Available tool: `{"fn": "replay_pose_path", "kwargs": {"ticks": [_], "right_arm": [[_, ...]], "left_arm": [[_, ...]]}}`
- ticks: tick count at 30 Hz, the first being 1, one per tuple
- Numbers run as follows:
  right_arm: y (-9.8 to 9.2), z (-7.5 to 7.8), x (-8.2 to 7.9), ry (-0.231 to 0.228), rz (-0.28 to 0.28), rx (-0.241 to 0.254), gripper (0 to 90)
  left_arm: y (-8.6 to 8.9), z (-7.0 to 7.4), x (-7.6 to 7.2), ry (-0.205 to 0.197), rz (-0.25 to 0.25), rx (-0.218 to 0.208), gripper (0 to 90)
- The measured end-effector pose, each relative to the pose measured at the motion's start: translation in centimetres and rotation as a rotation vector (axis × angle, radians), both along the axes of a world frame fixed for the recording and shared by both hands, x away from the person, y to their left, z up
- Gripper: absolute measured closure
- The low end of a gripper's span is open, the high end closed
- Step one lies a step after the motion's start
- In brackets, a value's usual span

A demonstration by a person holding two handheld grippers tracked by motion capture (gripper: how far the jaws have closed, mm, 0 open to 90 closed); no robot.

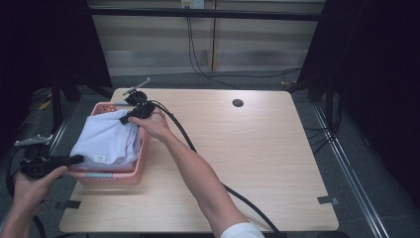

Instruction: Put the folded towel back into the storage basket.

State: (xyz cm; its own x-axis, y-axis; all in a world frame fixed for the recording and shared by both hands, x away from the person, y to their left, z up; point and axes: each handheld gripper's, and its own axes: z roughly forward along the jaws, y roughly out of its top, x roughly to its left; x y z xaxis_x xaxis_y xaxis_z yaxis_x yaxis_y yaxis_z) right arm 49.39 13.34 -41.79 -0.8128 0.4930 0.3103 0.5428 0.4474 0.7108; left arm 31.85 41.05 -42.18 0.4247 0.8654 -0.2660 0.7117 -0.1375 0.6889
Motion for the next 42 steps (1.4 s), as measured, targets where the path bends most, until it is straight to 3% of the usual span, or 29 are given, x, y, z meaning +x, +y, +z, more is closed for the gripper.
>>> {"fn": "replay_pose_path", "kwargs": {"ticks": [4, 6, 8, 10, 12, 13, 18, 21, 23, 25, 30, 34, 37, 42], "right_arm": [[0.1, -1.4, 0.1, 0.010, -0.004, -0.008, 71.6], [0.1, -1.9, 0.2, 0.010, -0.001, -0.021, 61.9], [-0.1, -2.2, 0.3, 0.006, -0.023, -0.025, 52.6], [-0.4, -2.2, 0.4, 0.002, -0.013, -0.010, 44.1], [-0.7, -1.9, 0.4, -0.010, -0.012, 0.003, 40.8], [-0.7, -1.8, 0.3, -0.004, -0.006, 0.011, 40.0], [-2.3, 0.0, -0.3, -0.055, 0.001, 0.061, 39.7], [-4.1, 1.1, -1.1, -0.089, 0.024, 0.084, 41.5], [-5.4, 1.6, -1.7, -0.107, 0.020, 0.091, 42.5], [-6.7, 1.9, -2.3, -0.121, 0.007, 0.101, 43.1], [-10.5, 2.4, -4.0, -0.140, 0.007, 0.104, 43.2], [-13.7, 2.3, -5.5, -0.156, -0.027, 0.114, 43.5], [-15.7, 1.8, -7.1, -0.165, -0.042, 0.122, 43.9], [-19.3, 1.5, -10.0, -0.189, -0.055, 0.117, 44.1]], "left_arm": [[-0.4, -0.8, 0.3, 0.028, -0.003, 0.025, 70.9], [-0.8, -1.0, 0.2, 0.042, -0.003, 0.057, 61.5], [-1.0, -1.0, 0.1, 0.038, -0.023, 0.070, 52.4], [-1.4, -0.9, -0.1, 0.022, -0.006, 0.063, 44.9], [-1.7, -0.5, -0.1, 0.003, -0.001, 0.066, 35.7], [-1.8, -0.3, -0.1, -0.003, -0.003, 0.075, 35.5], [-3.0, 1.1, -0.6, -0.063, -0.015, 0.035, 33.3], [-4.1, 1.7, -1.2, -0.106, -0.015, 0.010, 34.2], [-5.0, 2.1, -1.6, -0.130, 0.024, 0.005, 36.0], [-5.8, 2.4, -1.8, -0.148, 0.019, -0.006, 38.8], [-8.4, 2.3, -1.9, -0.156, -0.015, 0.001, 38.9], [-10.6, 2.4, -2.3, -0.182, -0.026, -0.026, 37.4], [-12.3, 2.4, -2.7, -0.194, -0.059, -0.038, 37.1], [-15.8, 1.5, -3.6, -0.189, -0.116, -0.023, 37.1]]}}
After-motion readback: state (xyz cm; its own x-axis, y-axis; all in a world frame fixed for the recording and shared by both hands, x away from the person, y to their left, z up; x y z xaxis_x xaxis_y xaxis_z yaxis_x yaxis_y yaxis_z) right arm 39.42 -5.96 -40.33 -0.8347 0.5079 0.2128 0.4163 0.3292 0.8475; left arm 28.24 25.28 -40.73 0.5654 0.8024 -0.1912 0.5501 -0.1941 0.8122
